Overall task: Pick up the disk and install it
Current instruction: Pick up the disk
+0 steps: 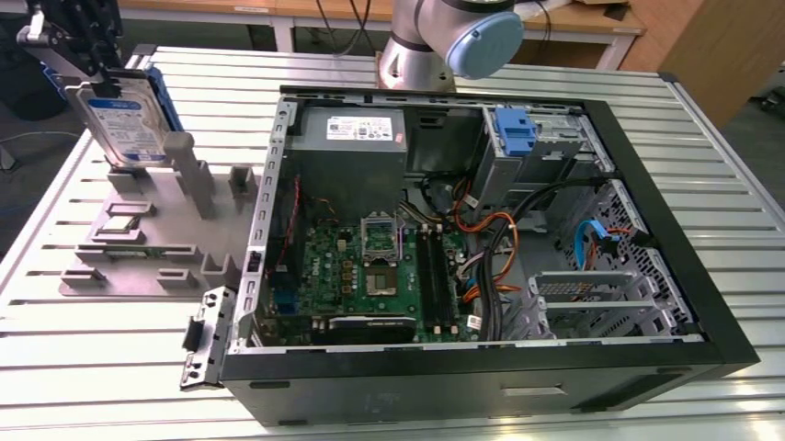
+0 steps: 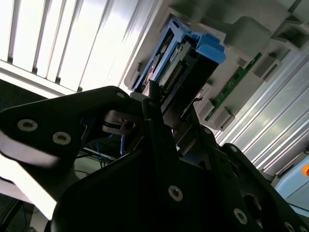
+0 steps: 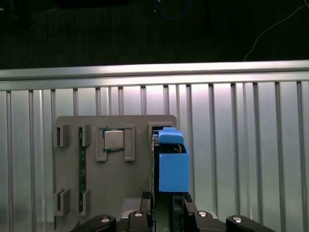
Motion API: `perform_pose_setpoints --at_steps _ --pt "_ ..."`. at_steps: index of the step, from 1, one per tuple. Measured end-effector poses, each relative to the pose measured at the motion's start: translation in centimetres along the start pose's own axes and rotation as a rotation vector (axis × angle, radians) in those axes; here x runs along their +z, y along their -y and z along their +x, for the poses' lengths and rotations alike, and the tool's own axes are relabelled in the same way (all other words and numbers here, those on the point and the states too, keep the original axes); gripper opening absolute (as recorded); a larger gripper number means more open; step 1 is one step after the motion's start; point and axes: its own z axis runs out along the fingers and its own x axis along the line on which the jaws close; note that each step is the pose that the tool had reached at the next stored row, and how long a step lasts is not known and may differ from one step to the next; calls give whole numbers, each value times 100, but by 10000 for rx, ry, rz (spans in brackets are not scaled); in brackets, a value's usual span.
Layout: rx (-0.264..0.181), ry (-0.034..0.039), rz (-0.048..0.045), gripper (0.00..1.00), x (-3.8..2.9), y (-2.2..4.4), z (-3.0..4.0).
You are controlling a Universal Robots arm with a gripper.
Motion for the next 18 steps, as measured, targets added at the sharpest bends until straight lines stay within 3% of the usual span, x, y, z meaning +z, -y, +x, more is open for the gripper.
perform_pose_setpoints --at_steps 18 --pt "0 17 40 35 -59 -6 -1"
